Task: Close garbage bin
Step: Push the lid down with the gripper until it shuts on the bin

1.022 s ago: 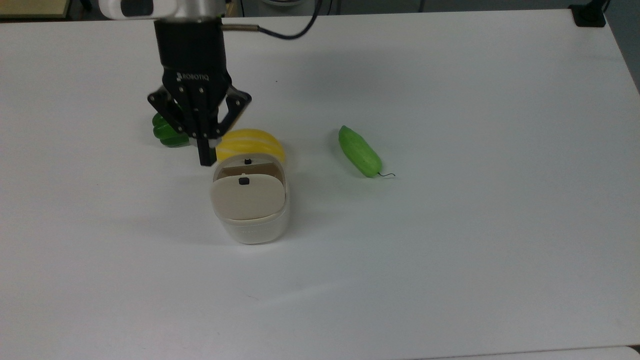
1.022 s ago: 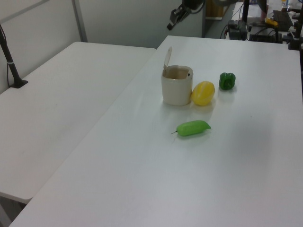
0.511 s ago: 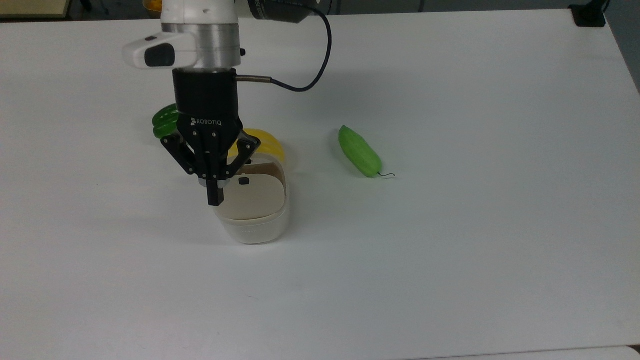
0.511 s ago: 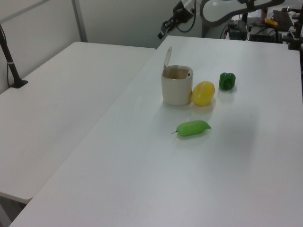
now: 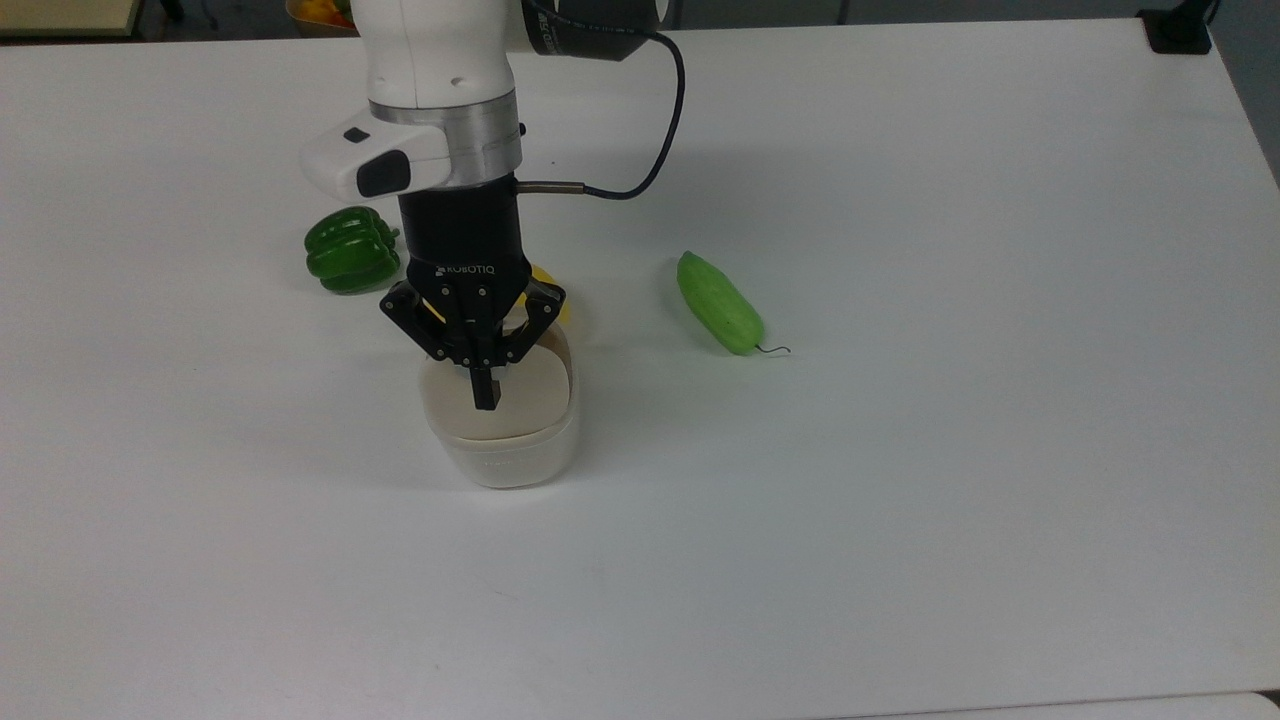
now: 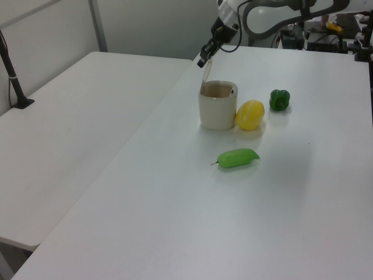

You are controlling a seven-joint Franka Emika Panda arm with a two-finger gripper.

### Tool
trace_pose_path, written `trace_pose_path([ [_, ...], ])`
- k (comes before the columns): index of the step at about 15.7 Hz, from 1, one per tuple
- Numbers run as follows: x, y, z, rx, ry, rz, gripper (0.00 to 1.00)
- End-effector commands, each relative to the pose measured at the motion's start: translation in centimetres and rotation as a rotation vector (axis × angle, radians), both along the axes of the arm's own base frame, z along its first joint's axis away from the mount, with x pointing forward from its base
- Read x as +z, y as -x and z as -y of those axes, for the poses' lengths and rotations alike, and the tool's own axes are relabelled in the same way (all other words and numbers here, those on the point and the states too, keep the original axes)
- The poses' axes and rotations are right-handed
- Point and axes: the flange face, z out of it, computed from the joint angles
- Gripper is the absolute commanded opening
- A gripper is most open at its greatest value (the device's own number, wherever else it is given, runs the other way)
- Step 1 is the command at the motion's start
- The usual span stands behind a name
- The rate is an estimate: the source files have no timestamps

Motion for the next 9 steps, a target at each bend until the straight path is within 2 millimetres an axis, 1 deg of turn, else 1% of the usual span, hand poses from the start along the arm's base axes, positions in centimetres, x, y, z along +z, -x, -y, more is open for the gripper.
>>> trace_pose_path([
  [1,-0.2,0.7,-0.1,0.038,-0.005,-0.099,0.00],
  [4,-0.8,1.6,-0.1,0.052,-0.010,-0.205,0.00],
  [6,-1.0,2.0,-0.2,0.057,-0.009,-0.242,0.00],
  [9,-2.4,2.3,-0.1,0.061,-0.004,-0.300,0.00],
])
